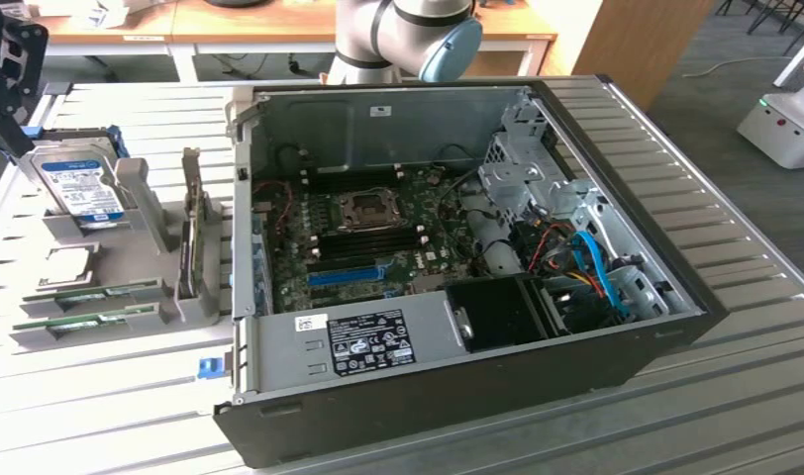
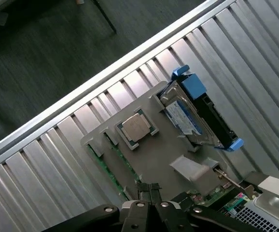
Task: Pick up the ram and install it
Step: 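Pick up the ram and move it above insertion slot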
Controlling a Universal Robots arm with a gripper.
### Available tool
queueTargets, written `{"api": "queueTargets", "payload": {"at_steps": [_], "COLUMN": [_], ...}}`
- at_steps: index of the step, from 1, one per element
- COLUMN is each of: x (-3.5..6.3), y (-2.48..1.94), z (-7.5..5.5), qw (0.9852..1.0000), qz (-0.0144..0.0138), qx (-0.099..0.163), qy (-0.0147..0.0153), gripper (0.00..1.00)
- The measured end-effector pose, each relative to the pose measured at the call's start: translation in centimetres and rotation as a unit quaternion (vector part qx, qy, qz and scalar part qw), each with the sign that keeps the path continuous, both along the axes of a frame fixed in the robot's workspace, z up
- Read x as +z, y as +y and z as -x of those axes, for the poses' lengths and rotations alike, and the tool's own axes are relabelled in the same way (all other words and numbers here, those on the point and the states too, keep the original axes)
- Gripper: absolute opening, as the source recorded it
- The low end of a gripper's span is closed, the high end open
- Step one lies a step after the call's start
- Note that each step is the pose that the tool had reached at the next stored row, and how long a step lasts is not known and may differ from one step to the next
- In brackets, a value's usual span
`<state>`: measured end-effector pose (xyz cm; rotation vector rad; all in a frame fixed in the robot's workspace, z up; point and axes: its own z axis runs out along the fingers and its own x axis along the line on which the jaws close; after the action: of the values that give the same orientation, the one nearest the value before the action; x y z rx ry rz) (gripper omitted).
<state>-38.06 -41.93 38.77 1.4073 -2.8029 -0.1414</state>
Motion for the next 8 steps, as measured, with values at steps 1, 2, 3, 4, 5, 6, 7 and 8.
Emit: {"api": "queueTargets", "payload": {"at_steps": [1, 2, 3, 4, 5, 6, 7, 8], "x": [0.0, 0.0, 0.0, 0.0, 0.0, 0.0, 0.0, 0.0], "y": [0.0, 0.0, 0.0, 0.0, 0.0, 0.0, 0.0, 0.0], "z": [0.0, 0.0, 0.0, 0.0, 0.0, 0.0, 0.0, 0.0], "qw": [1.0, 0.9999, 0.9998, 0.9996, 0.9994, 0.9991, 0.9988, 0.9984], "qz": [-0.0005, -0.0009, -0.0014, -0.0019, -0.0024, -0.003, -0.0035, -0.0041], "qx": [0.007, 0.014, 0.021, 0.028, 0.035, 0.042, 0.049, 0.056], "qy": [0.0, 0.0, 0.0, 0.0, 0.0, 0.0, 0.0, 0.0], "gripper": [0.11, 0.11, 0.11, 0.11, 0.11, 0.11, 0.11, 0.11]}}
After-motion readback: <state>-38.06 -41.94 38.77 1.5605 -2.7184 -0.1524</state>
